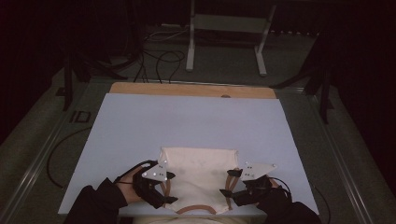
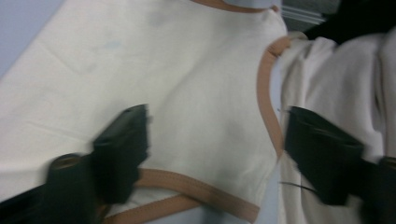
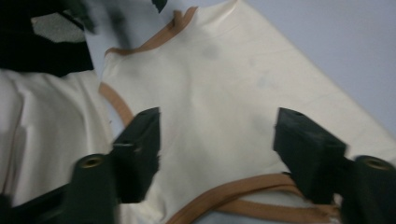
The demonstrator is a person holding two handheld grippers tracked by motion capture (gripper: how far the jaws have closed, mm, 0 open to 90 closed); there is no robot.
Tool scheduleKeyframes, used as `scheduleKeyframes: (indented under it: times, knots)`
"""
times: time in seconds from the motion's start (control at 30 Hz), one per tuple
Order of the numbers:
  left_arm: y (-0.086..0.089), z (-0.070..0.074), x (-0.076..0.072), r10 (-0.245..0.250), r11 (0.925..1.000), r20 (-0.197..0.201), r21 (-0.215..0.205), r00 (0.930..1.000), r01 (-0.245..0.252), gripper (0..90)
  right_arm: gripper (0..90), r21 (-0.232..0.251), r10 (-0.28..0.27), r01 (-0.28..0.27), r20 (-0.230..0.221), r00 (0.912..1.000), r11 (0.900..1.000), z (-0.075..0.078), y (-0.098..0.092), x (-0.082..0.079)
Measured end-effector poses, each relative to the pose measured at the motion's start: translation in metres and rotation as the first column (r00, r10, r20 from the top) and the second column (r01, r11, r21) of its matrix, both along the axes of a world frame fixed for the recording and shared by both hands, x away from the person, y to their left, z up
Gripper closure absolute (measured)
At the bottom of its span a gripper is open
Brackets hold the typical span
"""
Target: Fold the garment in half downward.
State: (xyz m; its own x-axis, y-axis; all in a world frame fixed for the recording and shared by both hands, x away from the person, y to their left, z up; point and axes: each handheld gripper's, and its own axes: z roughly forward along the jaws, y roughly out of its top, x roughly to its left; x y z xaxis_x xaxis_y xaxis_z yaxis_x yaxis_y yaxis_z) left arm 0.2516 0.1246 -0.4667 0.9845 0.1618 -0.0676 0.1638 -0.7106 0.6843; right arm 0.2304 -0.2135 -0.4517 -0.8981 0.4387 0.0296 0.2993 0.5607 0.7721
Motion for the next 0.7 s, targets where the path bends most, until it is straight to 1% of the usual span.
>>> scheduleKeyframes:
  times: [0.03,0.07,0.1,0.13,0.17,0.2,0.23,0.27,0.3,0.33,0.37,0.4,0.43,0.47,0.5,0.53,0.57,0.6,0.7]
  knots:
    - [0.000,0.000,0.000,0.000,1.0000,0.000,0.000,1.0000,0.000,16.9,29.3,0.000,0.000,0.000,0.000,1.0000,1.000,0.000,0.000,0.000]
    - [0.001,0.000,0.002,0.022,0.9998,-0.002,0.000,0.9998,-0.022,15.5,22.7,0.018,-0.011,0.012,-0.006,0.9999,1.000,0.001,0.000,0.003]
    - [0.001,0.000,0.002,0.022,0.9998,-0.002,0.000,0.9998,-0.022,15.1,22.7,0.018,-0.011,0.012,-0.006,0.9999,1.000,0.001,0.000,0.003]
    - [0.002,0.001,0.004,0.036,0.9993,-0.001,-0.010,0.9993,-0.036,11.3,16.4,0.028,-0.015,0.015,-0.017,0.9998,1.000,0.002,0.000,0.006]
    - [0.002,0.001,0.004,0.036,0.9993,-0.001,-0.010,0.9993,-0.036,7.8,16.4,0.028,-0.015,0.015,-0.017,0.9998,1.000,0.002,0.000,0.006]
    - [0.003,0.002,0.005,0.047,0.9987,-0.002,-0.020,0.9989,-0.047,6.2,13.5,0.031,-0.001,0.002,-0.016,0.9999,1.000,0.001,0.001,0.008]
    - [0.003,0.002,0.005,0.047,0.9987,-0.002,-0.020,0.9989,-0.047,4.8,13.5,0.031,-0.001,0.002,-0.016,0.9999,1.000,0.001,0.001,0.008]
    - [0.003,0.004,0.007,0.055,0.9980,0.000,-0.029,0.9985,-0.055,2.3,13.0,0.029,-0.006,0.007,-0.025,0.9997,1.000,0.001,0.002,0.010]
    - [0.003,0.004,0.007,0.055,0.9980,0.000,-0.029,0.9985,-0.055,2.1,13.0,0.029,-0.006,0.007,-0.025,0.9997,1.000,0.001,0.002,0.010]
    - [0.004,0.006,0.008,0.060,0.9979,0.007,-0.025,0.9982,-0.059,1.8,10.0,0.044,-0.003,0.005,-0.032,0.9995,0.999,0.000,0.002,0.012]
    - [0.004,0.006,0.008,0.060,0.9979,0.007,-0.025,0.9982,-0.059,1.4,10.0,0.044,-0.003,0.005,-0.032,0.9995,0.999,0.000,0.002,0.012]
    - [0.005,0.007,0.010,0.068,0.9972,0.002,-0.032,0.9977,-0.068,1.4,9.8,0.035,0.005,-0.004,-0.029,0.9996,0.999,0.000,0.002,0.015]
    - [0.005,0.007,0.010,0.068,0.9972,0.002,-0.032,0.9977,-0.068,1.4,9.8,0.035,0.005,-0.004,-0.029,0.9996,0.999,0.000,0.002,0.015]
    - [0.005,0.007,0.012,0.077,0.9965,0.003,-0.033,0.9970,-0.077,1.4,9.8,0.033,0.003,-0.003,-0.023,0.9997,0.999,0.000,0.001,0.019]
    - [0.006,0.008,0.013,0.081,0.9961,-0.003,-0.035,0.9967,-0.081,1.4,9.8,0.033,0.003,-0.003,-0.023,0.9997,0.999,0.000,0.001,0.019]
    - [0.007,0.009,0.016,0.089,0.9952,0.004,-0.041,0.9960,-0.089,1.4,9.8,0.033,0.001,-0.001,-0.017,0.9999,0.999,0.001,0.000,0.022]
    - [0.007,0.009,0.016,0.089,0.9952,0.004,-0.041,0.9960,-0.089,1.4,9.8,0.033,0.001,-0.001,-0.017,0.9999,0.999,0.001,0.000,0.022]
    - [0.008,0.010,0.020,0.098,0.9941,0.006,-0.047,0.9952,-0.098,1.4,9.8,0.022,-0.004,0.005,-0.007,1.0000,1.000,0.002,-0.001,0.026]
    - [0.009,0.012,0.023,0.104,0.9930,0.005,-0.057,0.9946,-0.103,1.4,9.9,0.021,-0.006,0.006,0.002,1.0000,1.000,0.003,-0.002,0.030]
